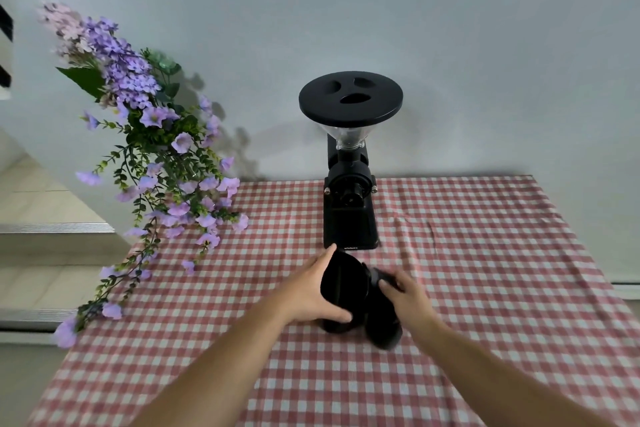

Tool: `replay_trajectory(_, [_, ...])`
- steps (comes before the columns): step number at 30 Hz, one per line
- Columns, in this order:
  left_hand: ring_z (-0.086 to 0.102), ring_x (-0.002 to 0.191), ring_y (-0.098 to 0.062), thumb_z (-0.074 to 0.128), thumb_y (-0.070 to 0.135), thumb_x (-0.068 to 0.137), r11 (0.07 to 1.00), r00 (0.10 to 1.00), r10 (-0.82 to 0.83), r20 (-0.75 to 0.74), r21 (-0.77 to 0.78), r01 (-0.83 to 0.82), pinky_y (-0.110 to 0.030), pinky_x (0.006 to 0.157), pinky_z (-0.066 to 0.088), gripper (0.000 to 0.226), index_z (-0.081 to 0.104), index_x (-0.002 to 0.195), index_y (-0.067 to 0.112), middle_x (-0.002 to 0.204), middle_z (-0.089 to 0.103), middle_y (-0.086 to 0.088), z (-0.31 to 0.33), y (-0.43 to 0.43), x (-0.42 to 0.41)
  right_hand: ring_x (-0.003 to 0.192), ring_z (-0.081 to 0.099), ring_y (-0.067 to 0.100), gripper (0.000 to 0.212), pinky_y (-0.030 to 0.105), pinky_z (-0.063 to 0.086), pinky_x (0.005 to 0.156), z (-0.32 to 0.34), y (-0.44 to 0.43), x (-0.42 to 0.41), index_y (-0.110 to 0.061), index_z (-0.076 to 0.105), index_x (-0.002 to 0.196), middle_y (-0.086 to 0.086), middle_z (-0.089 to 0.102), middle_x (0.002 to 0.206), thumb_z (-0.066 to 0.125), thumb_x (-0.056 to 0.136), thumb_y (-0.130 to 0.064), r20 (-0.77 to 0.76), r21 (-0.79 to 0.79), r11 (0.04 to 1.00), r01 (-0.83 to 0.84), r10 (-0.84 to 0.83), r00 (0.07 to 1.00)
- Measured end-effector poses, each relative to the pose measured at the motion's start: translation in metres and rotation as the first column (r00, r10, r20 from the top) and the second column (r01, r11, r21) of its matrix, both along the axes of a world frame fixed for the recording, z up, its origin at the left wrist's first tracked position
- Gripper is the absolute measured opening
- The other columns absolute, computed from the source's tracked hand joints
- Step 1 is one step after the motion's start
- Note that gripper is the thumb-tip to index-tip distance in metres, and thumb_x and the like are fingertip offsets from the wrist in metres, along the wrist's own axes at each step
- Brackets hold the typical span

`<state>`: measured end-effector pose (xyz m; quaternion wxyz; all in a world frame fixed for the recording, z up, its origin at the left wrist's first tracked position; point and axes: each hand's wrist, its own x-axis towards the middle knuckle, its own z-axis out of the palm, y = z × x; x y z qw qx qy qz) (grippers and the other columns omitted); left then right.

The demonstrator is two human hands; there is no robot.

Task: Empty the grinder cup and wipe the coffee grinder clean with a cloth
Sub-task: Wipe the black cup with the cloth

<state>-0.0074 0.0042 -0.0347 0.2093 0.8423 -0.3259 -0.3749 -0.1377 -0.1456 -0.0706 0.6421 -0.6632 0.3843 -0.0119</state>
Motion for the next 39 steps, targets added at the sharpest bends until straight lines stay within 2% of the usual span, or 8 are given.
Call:
replay_trajectory(6, [0.041,0.131,-0.034,0.074,0.07,0.052,0.964,0.94,0.222,0.259,0.085,-0.252,-0.049,0.102,0.045,0.122,0.002,0.146,0.038,0.148,0.03,-0.011,-0.023,-0.023,-0.037,0.102,0.059,0.013,0.023,0.033,0.051,0.087,0.039,-0.005,0.024,-0.024,0.056,0.117,-0.004,0.062,0.11,0.045,0.098,-0.019,0.192,-0.048,0.999,0.021,-0.011,0.981])
replay_trajectory(12, [0.046,0.124,-0.022,0.088,0.037,0.055,0.992,0.986,-0.104,0.129,0.078,0.094,-0.043,0.095,0.051,0.123,0.004,0.144,0.051,0.153,0.024,0.006,-0.011,-0.005,0.004,0.109,0.055,0.019,0.024,0.04,0.045,0.099,0.007,0.016,0.004,-0.016,0.05,0.121,0.004,0.059,0.118,0.039,0.1,-0.02,-0.054,0.012,0.999,-0.045,0.045,0.998])
replay_trajectory(15, [0.031,0.139,-0.023,0.089,0.031,0.059,0.981,0.982,-0.178,0.07,0.086,0.172,-0.046,0.106,0.043,0.127,0.0,0.147,0.051,0.158,0.01,0.016,-0.003,0.0,0.014,0.109,0.057,0.02,0.02,0.043,0.045,0.101,0.018,0.007,0.016,-0.022,0.056,0.112,0.002,0.062,0.114,0.041,0.099,-0.018,0.016,0.018,0.999,-0.043,0.043,0.999])
replay_trajectory(21, [0.032,0.14,-0.027,0.069,0.071,0.066,0.999,0.98,0.026,0.199,0.032,-0.033,-0.047,0.108,0.04,0.11,0.004,0.15,0.044,0.158,0.019,0.002,-0.008,-0.007,-0.011,0.111,0.054,0.017,0.023,0.039,0.047,0.097,0.029,0.01,0.027,-0.026,0.049,0.12,-0.002,0.058,0.118,0.042,0.099,-0.021,0.126,-0.148,0.987,-0.057,0.076,0.989])
replay_trajectory(28, [0.049,0.121,-0.025,0.073,0.067,0.058,0.996,0.982,0.077,0.173,0.032,-0.084,-0.045,0.095,0.05,0.096,0.02,0.138,0.055,0.139,0.043,-0.001,-0.011,-0.015,-0.009,0.102,0.06,0.017,0.019,0.044,0.049,0.096,0.006,0.006,0.006,-0.025,0.056,0.108,0.001,0.064,0.109,0.043,0.098,-0.015,-0.04,-0.094,0.985,-0.144,0.141,0.989])
replay_trajectory(33, [0.035,0.138,-0.02,0.085,0.045,0.062,0.975,0.973,-0.207,0.106,0.099,0.197,-0.042,0.107,0.041,0.11,0.017,0.149,0.047,0.157,0.022,0.012,0.007,-0.016,0.007,0.098,0.061,0.015,0.02,0.037,0.051,0.091,0.032,-0.014,0.024,-0.029,0.057,0.102,0.0,0.064,0.107,0.044,0.098,-0.014,0.124,-0.041,0.999,0.024,-0.019,0.992])
replay_trajectory(36, [0.027,0.144,-0.019,0.084,0.056,0.054,0.969,0.964,-0.222,0.145,0.143,0.202,-0.046,0.109,0.04,0.12,0.01,0.15,0.047,0.159,0.011,0.02,0.005,-0.01,0.011,0.093,0.057,0.006,0.024,0.024,0.048,0.079,0.03,-0.005,0.02,-0.031,0.054,0.109,-0.01,0.061,0.1,0.042,0.098,-0.013,0.087,-0.152,0.982,-0.117,0.131,0.988])
replay_trajectory(39, [0.031,0.142,-0.023,0.074,0.076,0.051,0.965,0.94,-0.178,0.291,0.236,0.11,-0.046,0.105,0.043,0.13,-0.003,0.151,0.044,0.162,0.012,0.008,0.002,0.0,0.005,0.096,0.059,0.012,0.021,0.032,0.05,0.087,0.023,-0.005,0.018,-0.033,0.053,0.108,-0.013,0.06,0.097,0.042,0.098,-0.018,-0.014,-0.22,0.963,-0.155,0.156,0.988])
